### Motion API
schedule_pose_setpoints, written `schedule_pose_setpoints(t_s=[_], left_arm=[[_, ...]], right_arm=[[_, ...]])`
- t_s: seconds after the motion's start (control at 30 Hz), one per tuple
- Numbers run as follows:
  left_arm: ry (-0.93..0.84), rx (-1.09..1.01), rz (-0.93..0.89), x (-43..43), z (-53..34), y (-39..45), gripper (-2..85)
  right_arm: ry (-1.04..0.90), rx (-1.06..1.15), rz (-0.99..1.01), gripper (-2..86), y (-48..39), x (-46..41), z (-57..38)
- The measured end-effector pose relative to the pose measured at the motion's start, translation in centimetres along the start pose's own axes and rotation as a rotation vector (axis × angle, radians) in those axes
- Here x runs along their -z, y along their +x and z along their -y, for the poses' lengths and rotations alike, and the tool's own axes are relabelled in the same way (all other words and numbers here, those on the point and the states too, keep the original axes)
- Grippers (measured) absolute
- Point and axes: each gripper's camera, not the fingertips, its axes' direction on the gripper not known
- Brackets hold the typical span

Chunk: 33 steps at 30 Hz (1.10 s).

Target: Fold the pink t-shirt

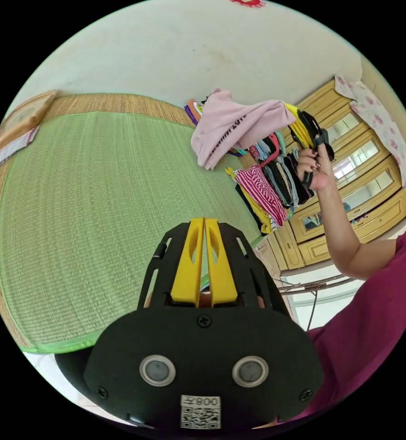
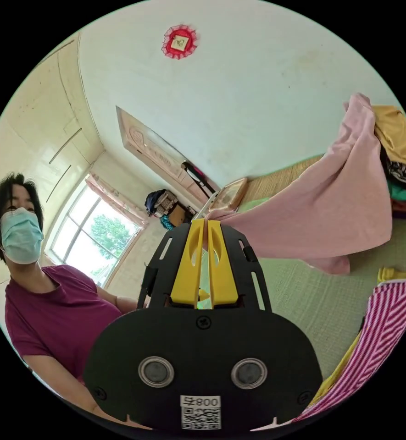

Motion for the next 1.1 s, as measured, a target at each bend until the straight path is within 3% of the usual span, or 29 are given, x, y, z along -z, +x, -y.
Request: schedule_pose_setpoints(t_s=[0.1, 0.3, 0.67, 0.93, 1.1], left_arm=[[0.013, 0.095, -0.028, 3.3, -3.7, -2.7, 0.9], [-0.015, 0.190, -0.148, 5.6, -9.6, -6.0, 5.0], [-0.221, 0.025, -0.325, -0.8, -8.6, -4.3, 11.2], [-0.340, -0.021, -0.206, -4.4, -6.5, -2.8, 3.1], [-0.344, 0.018, -0.235, -4.7, -7.0, -4.0, 5.3]], right_arm=[[-0.076, -0.092, 0.008, 0.7, -1.6, -2.0, -4.7], [-0.042, -0.142, 0.131, 0.8, -6.8, -1.5, -9.8], [0.012, -0.128, 0.073, 0.8, -14.9, 2.9, -11.7], [0.086, -0.192, 0.005, 0.8, -16.3, 7.6, -13.4], [0.150, -0.251, -0.028, 0.9, -16.7, 11.1, -15.2]])
